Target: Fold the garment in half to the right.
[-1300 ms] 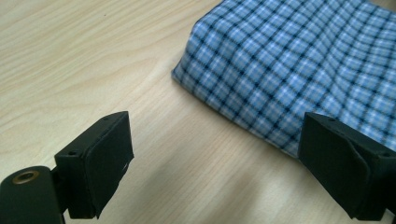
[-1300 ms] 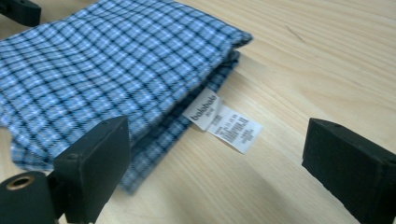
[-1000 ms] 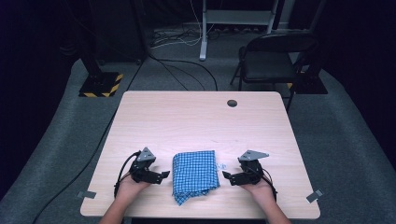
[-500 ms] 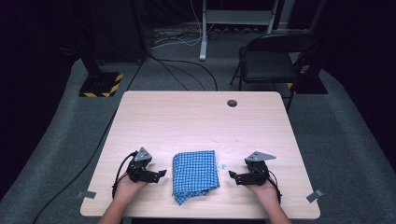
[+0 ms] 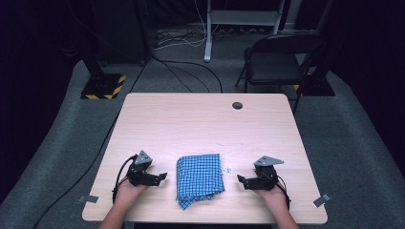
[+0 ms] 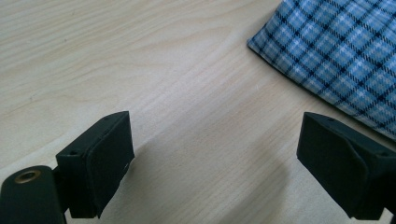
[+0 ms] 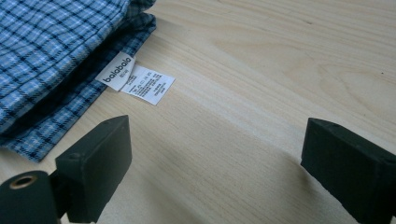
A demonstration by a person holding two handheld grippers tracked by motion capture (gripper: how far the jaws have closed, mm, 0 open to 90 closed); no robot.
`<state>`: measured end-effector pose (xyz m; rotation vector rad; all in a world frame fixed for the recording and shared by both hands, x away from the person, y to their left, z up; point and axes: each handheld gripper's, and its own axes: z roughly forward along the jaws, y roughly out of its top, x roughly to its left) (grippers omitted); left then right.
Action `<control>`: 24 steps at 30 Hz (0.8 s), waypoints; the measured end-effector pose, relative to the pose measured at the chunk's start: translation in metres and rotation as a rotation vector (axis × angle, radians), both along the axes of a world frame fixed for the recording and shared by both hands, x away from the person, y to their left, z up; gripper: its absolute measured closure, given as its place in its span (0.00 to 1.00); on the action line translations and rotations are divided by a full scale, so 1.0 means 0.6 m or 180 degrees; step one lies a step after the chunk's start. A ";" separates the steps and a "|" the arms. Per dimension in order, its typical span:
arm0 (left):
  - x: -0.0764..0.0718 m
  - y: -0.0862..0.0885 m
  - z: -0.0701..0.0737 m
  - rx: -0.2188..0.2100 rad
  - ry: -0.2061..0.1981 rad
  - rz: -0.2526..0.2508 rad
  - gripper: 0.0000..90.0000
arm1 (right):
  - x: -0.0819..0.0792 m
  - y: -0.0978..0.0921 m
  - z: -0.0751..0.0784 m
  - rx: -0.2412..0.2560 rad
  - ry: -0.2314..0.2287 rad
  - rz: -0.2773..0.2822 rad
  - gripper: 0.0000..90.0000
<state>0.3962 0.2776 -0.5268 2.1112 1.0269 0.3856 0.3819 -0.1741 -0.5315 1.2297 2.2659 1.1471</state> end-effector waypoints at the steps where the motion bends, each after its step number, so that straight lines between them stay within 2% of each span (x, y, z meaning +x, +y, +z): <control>1: 0.000 0.002 0.000 -0.0005 -0.0003 0.0015 0.12 | 0.000 -0.001 0.000 -0.0004 0.0000 -0.0005 0.08; 8: 0.002 0.016 0.002 -0.0033 -0.0005 0.0096 0.12 | 0.002 -0.014 0.000 0.0020 0.0012 -0.0076 0.08; 12: 0.004 0.027 0.001 -0.0074 -0.0008 0.0171 0.12 | 0.005 -0.029 0.000 0.0083 0.0037 -0.0172 0.08; 16: 0.007 0.039 -0.001 -0.0102 0.0021 0.0251 0.12 | 0.008 -0.039 0.000 0.0081 0.0042 -0.0239 0.08; 24: 0.009 0.050 -0.002 -0.0116 0.0040 0.0320 0.12 | 0.011 -0.056 -0.002 0.0110 0.0064 -0.0372 0.08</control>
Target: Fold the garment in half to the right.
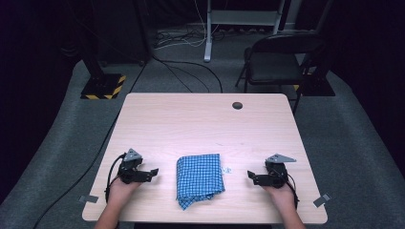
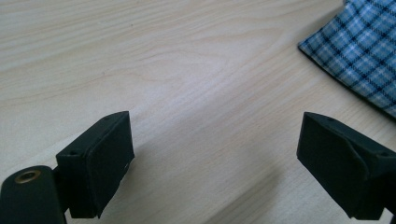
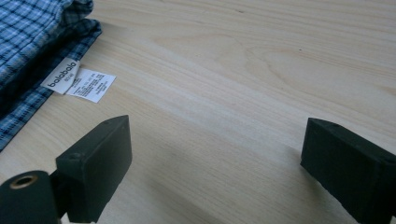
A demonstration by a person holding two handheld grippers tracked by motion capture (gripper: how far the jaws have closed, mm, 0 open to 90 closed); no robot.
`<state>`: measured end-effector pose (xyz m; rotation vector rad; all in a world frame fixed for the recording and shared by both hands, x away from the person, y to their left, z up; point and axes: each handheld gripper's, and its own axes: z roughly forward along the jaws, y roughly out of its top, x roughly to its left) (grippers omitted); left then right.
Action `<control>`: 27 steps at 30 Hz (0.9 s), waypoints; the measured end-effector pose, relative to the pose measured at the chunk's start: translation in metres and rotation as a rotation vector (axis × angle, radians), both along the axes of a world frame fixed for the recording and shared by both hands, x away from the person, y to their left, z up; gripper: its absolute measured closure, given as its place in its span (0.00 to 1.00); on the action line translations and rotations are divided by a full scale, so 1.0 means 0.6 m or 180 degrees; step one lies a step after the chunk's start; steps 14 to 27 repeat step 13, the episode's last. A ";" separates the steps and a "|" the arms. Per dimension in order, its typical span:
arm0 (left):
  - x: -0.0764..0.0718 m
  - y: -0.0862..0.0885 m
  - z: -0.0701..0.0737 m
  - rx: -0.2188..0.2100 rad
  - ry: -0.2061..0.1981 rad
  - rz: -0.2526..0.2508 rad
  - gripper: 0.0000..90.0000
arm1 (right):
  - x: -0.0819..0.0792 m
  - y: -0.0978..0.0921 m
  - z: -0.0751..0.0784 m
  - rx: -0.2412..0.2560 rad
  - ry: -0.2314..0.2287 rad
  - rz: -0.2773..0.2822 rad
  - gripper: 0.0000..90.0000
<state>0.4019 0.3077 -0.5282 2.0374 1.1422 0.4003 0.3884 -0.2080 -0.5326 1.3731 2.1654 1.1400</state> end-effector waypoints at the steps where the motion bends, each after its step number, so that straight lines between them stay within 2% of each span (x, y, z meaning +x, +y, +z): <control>1: 0.001 0.002 -0.001 -0.0013 0.0000 0.0015 0.12 | 0.001 -0.003 0.000 0.0011 0.0005 -0.0022 0.09; 4: 0.001 0.004 -0.001 -0.0002 0.0007 0.0024 0.12 | 0.001 -0.006 -0.001 0.0007 0.0015 -0.0036 0.09; 9: -0.001 0.011 0.004 -0.0058 -0.0013 0.0134 0.10 | 0.000 -0.009 0.004 0.0035 -0.0034 -0.0004 0.07; 13: -0.004 0.007 0.013 -0.0067 -0.0085 0.0113 0.09 | -0.006 -0.006 0.013 0.0029 -0.0124 0.0023 0.06; 27: -0.004 0.007 0.013 -0.0067 -0.0085 0.0113 0.09 | -0.006 -0.006 0.013 0.0029 -0.0124 0.0023 0.06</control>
